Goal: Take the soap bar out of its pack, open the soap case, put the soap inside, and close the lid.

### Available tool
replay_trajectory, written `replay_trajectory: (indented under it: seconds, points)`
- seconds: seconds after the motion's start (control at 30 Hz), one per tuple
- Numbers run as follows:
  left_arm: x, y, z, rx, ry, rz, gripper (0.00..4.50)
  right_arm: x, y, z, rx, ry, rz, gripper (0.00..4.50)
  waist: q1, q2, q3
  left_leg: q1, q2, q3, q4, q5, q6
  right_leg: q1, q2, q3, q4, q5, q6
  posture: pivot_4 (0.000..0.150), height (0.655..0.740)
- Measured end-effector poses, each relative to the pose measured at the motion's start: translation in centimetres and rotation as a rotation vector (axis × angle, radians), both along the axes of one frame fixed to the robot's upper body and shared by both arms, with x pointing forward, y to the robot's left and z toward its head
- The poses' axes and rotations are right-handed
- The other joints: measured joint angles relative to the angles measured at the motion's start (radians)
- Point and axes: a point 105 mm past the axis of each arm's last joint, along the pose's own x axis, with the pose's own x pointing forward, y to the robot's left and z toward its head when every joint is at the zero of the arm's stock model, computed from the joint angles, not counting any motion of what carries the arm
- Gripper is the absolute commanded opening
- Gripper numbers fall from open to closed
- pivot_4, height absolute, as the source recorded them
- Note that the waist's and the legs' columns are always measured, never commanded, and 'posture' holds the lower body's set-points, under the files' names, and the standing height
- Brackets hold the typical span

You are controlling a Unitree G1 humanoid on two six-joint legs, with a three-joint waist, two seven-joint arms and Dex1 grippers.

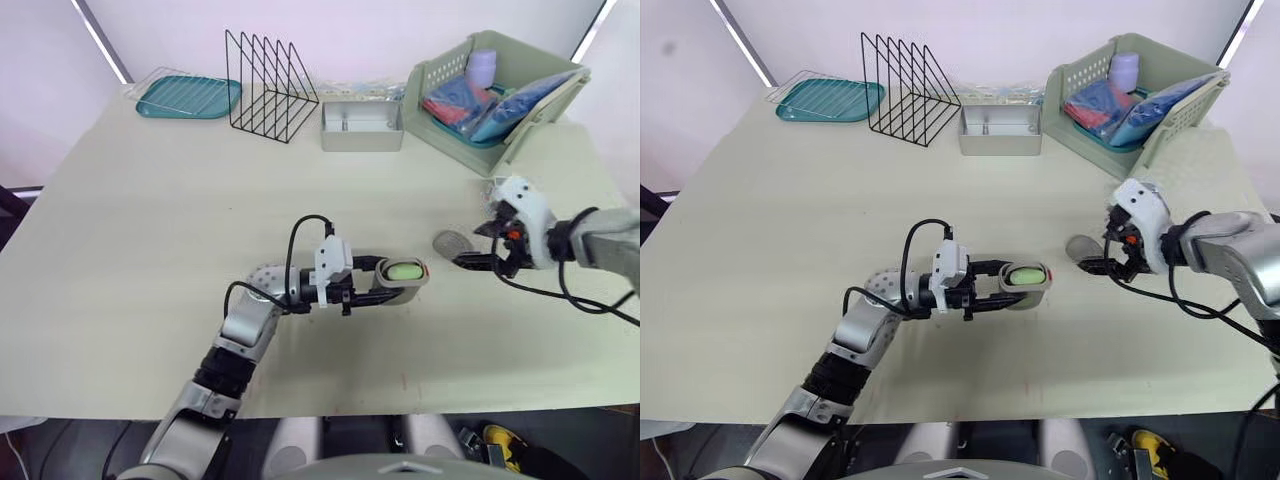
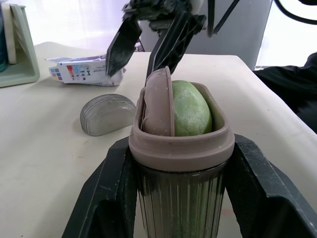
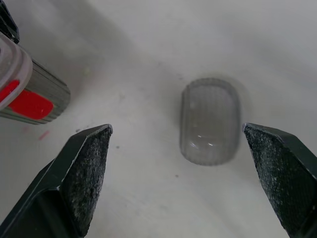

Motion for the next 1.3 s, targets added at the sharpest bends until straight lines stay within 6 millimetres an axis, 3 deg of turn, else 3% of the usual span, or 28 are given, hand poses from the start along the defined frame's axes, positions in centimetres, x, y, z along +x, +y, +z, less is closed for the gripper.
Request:
replay_trajectory:
  seconds: [0.23, 0.5, 0.73, 0.93, 1.3]
  points:
    - [-0.1, -0.1, -0.1, 0.001, -0.005, -0.004, 1.91, 1.9, 0.7, 0.8, -0.073, 0.033, -0.036, 4.43, 0.000, 0.000, 0.000, 0.000, 0.000, 0.000, 0.000, 0.000, 0.000, 0.000, 0.000, -0.001, 0.000, 0.000, 0.000, 0.150, 0.7400]
    - [-0.1, 0.1, 0.0, 0.004, -0.006, -0.003, 1.91, 2.6, 0.8, -0.4, -0.160, 0.181, -0.067, 4.43, -0.003, 0.000, 0.000, 0.000, 0.000, 0.000, 0.000, 0.000, 0.000, -0.001, 0.000, 0.000, 0.000, 0.000, 0.000, 0.150, 0.7400]
    - [-0.1, 0.0, 0.0, 0.002, -0.003, 0.001, 1.91, 3.7, 1.3, -0.2, -0.211, 0.221, -0.081, 4.43, -0.002, 0.000, 0.000, 0.000, 0.000, 0.000, 0.000, 0.000, 0.000, -0.002, 0.000, 0.000, 0.001, 0.000, 0.000, 0.150, 0.7400]
    - [-0.1, 0.1, 0.0, 0.005, -0.003, 0.005, 1.91, 3.9, 1.5, -1.6, -0.249, 0.263, -0.058, 4.43, -0.004, 0.000, 0.000, -0.001, 0.000, 0.000, 0.000, 0.000, 0.000, -0.002, 0.000, 0.000, 0.001, 0.000, 0.000, 0.150, 0.7400]
    - [-0.1, 0.1, -0.1, 0.003, 0.001, 0.015, 1.91, 4.3, 1.8, -1.1, -0.280, 0.239, -0.015, 4.43, -0.004, 0.000, 0.000, -0.001, 0.000, 0.000, 0.000, 0.000, 0.000, -0.002, 0.000, 0.000, 0.002, 0.000, 0.000, 0.150, 0.7400]
